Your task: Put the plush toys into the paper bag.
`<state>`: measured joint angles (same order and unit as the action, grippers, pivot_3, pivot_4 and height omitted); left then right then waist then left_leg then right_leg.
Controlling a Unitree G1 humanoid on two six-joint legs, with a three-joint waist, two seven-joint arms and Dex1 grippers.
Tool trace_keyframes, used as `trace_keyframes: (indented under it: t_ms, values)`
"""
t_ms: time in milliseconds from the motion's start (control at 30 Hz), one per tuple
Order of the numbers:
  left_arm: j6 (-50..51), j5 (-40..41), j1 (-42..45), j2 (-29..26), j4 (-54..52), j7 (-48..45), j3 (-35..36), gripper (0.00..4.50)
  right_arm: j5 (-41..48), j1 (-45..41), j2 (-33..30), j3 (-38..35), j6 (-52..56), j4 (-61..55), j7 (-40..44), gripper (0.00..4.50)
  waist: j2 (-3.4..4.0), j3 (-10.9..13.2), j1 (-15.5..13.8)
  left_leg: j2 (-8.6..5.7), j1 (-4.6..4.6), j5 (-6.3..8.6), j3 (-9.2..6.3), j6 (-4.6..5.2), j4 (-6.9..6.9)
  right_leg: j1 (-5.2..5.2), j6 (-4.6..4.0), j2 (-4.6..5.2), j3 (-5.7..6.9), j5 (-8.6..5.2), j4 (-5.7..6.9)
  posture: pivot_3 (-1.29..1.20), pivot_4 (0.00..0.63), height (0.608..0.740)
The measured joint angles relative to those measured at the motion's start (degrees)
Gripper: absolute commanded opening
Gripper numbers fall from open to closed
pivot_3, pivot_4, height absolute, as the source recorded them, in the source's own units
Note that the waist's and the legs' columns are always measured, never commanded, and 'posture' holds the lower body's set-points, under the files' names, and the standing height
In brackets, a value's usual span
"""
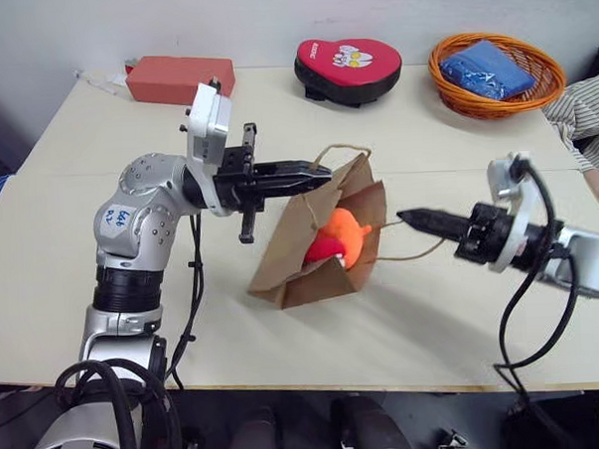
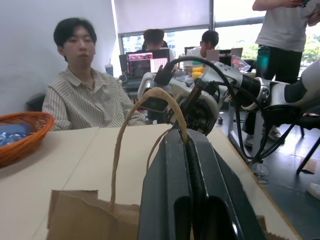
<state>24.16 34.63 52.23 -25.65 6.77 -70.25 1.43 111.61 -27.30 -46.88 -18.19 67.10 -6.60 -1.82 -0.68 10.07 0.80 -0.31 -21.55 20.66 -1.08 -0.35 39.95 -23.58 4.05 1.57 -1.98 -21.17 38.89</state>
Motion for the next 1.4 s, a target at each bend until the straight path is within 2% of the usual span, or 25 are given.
trace_keyframes:
  t_ms: [267, 433, 533, 567, 633, 700, 867, 900, 1100, 1233, 1333, 1400]
  values:
    - [-4.93, -1.49, 1.41, -1.35, 4.57, 2.41, 2.82, 0.0, 0.09, -17.04, -1.32, 1.57, 3.02, 8.8, -0.94, 0.02, 0.0, 0.0, -0.08, 0.01, -0.08, 0.0, -0.03, 0.0, -0.05, -0.07, 0.0, 0.03, 0.04, 0.0, -0.06, 0.0, 0.15, 0.74]
    - [-5.23, -1.52, -1.52, -2.55, 3.95, 4.37, 4.44, 0.0, 0.2, -16.69, 0.85, 4.41, 4.32, 9.95, -1.66, 0.02, 0.01, 0.0, -0.07, 0.01, -0.2, 0.01, -0.04, 0.03, -0.04, -0.11, 0.01, 0.06, 0.07, 0.01, 0.03, 0.0, 0.15, 0.74]
    - [-4.19, -1.38, -4.41, -2.77, 1.04, 5.81, 4.75, 0.0, 0.21, -15.36, 5.39, 4.46, 2.42, 7.4, -2.39, 0.02, 0.01, 0.0, -0.01, 0.02, -0.47, 0.01, -0.11, 0.03, 0.06, -0.27, 0.05, 0.06, 0.16, 0.03, 0.05, 0.0, 0.15, 0.74]
    - [-3.74, -1.22, -4.9, -2.76, 0.09, 6.21, 4.74, 0.0, 0.24, -14.64, 6.2, 4.49, 1.21, 6.41, -3.11, 0.18, 0.01, 0.0, 0.02, 0.02, -0.6, 0.01, -0.13, 0.03, 0.11, -0.38, 0.07, 0.07, 0.18, 0.04, 0.07, 0.0, 0.15, 0.74]
    - [-2.35, -0.95, -5.98, -2.99, -2.02, 6.94, 4.75, 0.42, -0.12, -12.6, 6.58, 4.46, -1.15, 4.87, -3.86, 0.53, 0.01, 0.0, -0.22, 0.02, -0.66, 0.01, -0.14, 0.03, 0.13, -0.4, 0.09, 0.09, 0.21, 0.05, 0.05, 0.0, 0.15, 0.74]
    - [-0.59, -0.68, -6.73, -3.67, -3.36, 7.73, 4.85, 0.88, -1.07, -10.98, 6.43, 4.46, -1.34, 2.04, -1.09, 1.17, 0.01, 0.0, -0.34, 0.01, -0.67, 0.01, -0.13, 0.03, 0.13, -0.4, 0.1, 0.08, 0.21, 0.06, 0.02, 0.0, 0.15, 0.74]
    - [2.22, 0.69, -8.32, -4.39, -5.96, 9.4, 5.23, 2.3, -6.52, -7.47, -0.1, 3.25, 1.63, -5.14, 13.67, 2.73, 0.01, 0.0, -0.62, 0.01, -0.68, 0.02, -0.15, 0.05, 0.12, -0.38, 0.1, 0.08, 0.22, 0.06, -0.01, 0.0, 0.15, 0.74]
    - [2.73, 1.11, -8.83, -4.83, -6.49, 9.62, 5.49, 2.63, -9.25, -5.62, -2.1, 2.33, 1.95, -5.78, 18.18, 2.77, 0.01, 0.0, -0.71, 0.01, -0.67, 0.03, -0.15, 0.06, 0.12, -0.38, 0.11, 0.08, 0.22, 0.06, -0.03, 0.0, 0.15, 0.74]
    - [6.74, 3.41, -13.64, -9.53, -10.91, 10.28, 8.11, 4.39, -28.49, 5.18, -11.49, -0.57, -2.07, -6.15, 41.54, 2.77, 0.01, 0.0, -0.6, 0.0, -0.61, 0.04, -0.13, 0.07, 0.08, -0.37, 0.11, 0.03, 0.18, 0.07, -0.01, 0.0, 0.15, 0.74]
    - [6.97, 3.39, -18.9, -13.83, -12.59, 10.84, 11.63, 4.47, -42.66, 13.85, -12.39, 0.1, -11.11, -7.41, 52.79, 2.77, 0.01, 0.0, -0.51, 0.0, -0.54, 0.04, -0.09, 0.07, 0.08, -0.38, 0.11, 0.01, 0.11, 0.06, -0.01, 0.0, 0.15, 0.74]
    - [7.17, 3.39, -24.09, -16.82, -13.41, 11.15, 14.61, 4.5, -54.35, 15.83, -9.24, 2.92, -21.71, -8.12, 55.13, 2.17, -0.01, -0.01, -0.38, 0.0, -0.46, 0.04, -0.06, 0.07, 0.09, -0.36, 0.11, 0.02, 0.06, 0.06, -0.07, 0.0, 0.15, 0.74]
    - [8.64, 3.98, -29.14, -17.5, -15.99, 12.02, 16.34, 4.5, -60.5, 15.93, -5.08, 5.73, -28.39, -9.12, 55.18, 1.46, 0.02, 0.01, -0.36, 0.0, -0.45, 0.04, -0.06, 0.06, 0.09, -0.37, 0.11, 0.05, 0.04, 0.06, -0.03, 0.0, 0.15, 0.74]
